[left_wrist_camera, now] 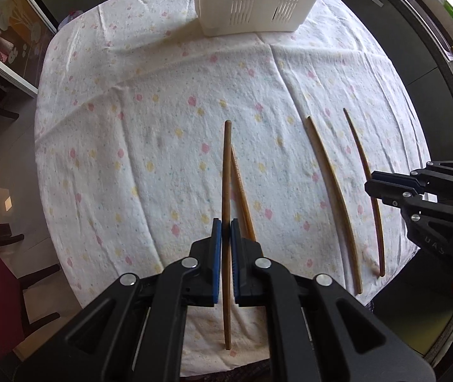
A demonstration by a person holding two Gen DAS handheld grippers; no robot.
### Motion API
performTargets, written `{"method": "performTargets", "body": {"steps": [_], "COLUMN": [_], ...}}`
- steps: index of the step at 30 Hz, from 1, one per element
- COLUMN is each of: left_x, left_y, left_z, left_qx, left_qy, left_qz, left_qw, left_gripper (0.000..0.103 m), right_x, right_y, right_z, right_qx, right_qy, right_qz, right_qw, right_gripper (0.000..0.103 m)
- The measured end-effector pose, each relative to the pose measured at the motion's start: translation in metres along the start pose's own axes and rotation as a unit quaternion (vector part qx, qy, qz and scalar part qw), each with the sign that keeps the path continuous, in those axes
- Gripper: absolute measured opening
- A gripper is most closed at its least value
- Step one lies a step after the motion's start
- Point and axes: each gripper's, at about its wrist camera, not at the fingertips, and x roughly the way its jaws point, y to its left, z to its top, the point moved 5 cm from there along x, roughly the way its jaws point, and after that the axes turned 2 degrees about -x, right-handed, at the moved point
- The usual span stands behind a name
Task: Organize utensils
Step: 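Close the left gripper on a chopstick while the right gripper closes on another, then carry the chopstick into the holder and open the left gripper while the right carries its chopstick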
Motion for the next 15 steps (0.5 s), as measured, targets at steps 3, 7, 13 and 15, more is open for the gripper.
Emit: {"method": "performTargets", "body": {"steps": [3, 7, 13, 15], "left_x": [-0.016, -0.033, -0.055, -0.062], "left_y": [0.002, 0.003, 0.000, -0.003], "left_z": [0.002, 0.002, 0.006, 0.008], "left_qx": [0.001, -0.001, -0.003, -0.003], "left_qy": [-0.018, -0.035, -0.057, -0.065], "left_qz": [-0.001, -0.004, -0.007, -0.008], "left_qw": [0.9998, 0.9994, 0.9983, 0.9978], "left_gripper": [0.006, 0.006, 0.006, 0.006], "right_x": [-0.028, -0.060, -0.097, -0.103], "right_y": [-0.007, -0.012, -0.014, -0.012], "right_z": [-0.005, -0.014, -0.026, -0.024], "right_qx": [0.002, 0.009, 0.007, 0.005], "right_qy": [-0.044, -0.085, -0.120, -0.130], "right_qz": [0.017, 0.034, 0.047, 0.046], "right_qw": [0.999, 0.996, 0.992, 0.990], "right_gripper": [0.007, 0.007, 0.007, 0.007]}}
